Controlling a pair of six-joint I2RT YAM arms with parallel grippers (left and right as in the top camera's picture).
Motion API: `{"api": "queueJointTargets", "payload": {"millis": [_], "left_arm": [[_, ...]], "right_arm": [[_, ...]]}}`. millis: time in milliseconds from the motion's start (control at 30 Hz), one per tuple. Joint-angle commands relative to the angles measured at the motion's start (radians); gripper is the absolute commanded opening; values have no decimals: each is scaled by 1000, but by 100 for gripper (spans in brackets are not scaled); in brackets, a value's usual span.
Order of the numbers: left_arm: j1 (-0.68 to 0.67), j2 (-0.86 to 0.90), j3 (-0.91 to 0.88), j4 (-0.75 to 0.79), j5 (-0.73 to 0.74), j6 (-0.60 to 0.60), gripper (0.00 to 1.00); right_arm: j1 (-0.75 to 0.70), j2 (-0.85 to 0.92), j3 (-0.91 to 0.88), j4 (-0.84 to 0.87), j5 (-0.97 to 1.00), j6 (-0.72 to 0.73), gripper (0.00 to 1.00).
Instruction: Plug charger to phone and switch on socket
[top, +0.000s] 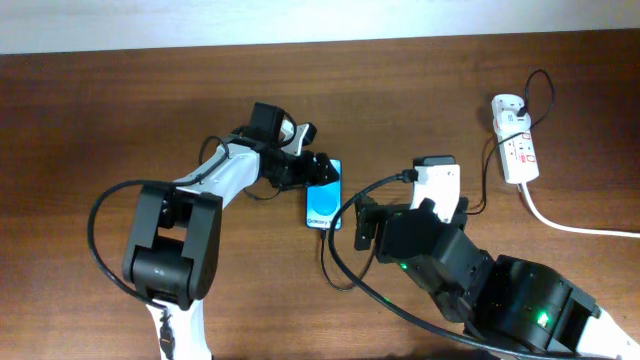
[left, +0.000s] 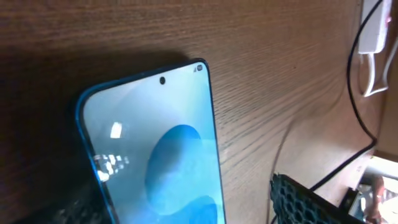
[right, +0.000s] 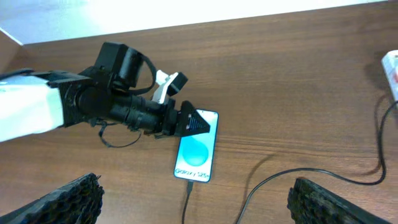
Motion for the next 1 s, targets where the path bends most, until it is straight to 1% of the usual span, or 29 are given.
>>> {"api": "queueJointTargets", "payload": {"millis": [0,133,200,233,300,400,433,500,533,567,600,633,667,700,733,800,833,867,900,933,967], "left_arm": [[9,47,-28,-18,-159,13,82],[9,47,-28,-35,-169,13,82],[9,47,-28,-40,-169,13,88],[9,47,-28,-40,-169,13,96],[9,47,-28,-47,-187,13,99],[9,47,-28,-65,-229,13,99],[9,47,-28,-67,-234,13,99],[18,43,-27,-74,-256,13,99],[39,31,-27,-90,-262,13,99],[71,6,-26,-115,-263,13,99],[122,-45,-26,-161,-263,13,99],[180,-113,-26,-222,-262,23,99],[218,-170,-26,-260,-262,54,99],[251,-250,-26,-306,-264,92,99],[266,-314,-26,-343,-276,110,100],[275,-440,-26,-402,-335,109,99],[274,-526,-26,-431,-365,109,99],[274,-642,-27,-463,-374,109,99],[274,-718,-28,-479,-375,109,99],[274,-818,-32,-501,-382,108,99],[274,-896,-33,-527,-405,86,99]], "right_arm": [[-4,-8,-1,3,43,8,99],[-3,-7,-2,-1,42,8,99],[-3,-7,-2,-9,42,7,99],[-3,-7,-2,-9,42,7,99],[-3,-6,-2,-9,42,7,99],[-3,-3,-2,-11,5,6,99],[-3,-1,-2,-27,20,3,99],[-4,16,-2,-29,123,6,99],[-16,25,-2,-26,156,46,99],[-58,26,-2,-33,135,94,100],[-126,26,-2,-45,90,109,97],[-223,26,-2,-61,57,109,91],[-286,27,-2,-71,40,108,87],[-389,27,-2,-78,0,104,75],[-473,30,-2,-77,-52,71,69],[-610,41,-2,-77,-127,18,56],[-703,55,-2,-80,-180,-5,49],[-813,77,-2,-83,-251,-6,35],[-881,95,-2,-84,-297,-5,25],[-967,125,-1,-82,-359,-19,13],[-1026,151,0,-77,-405,-55,8]]}}
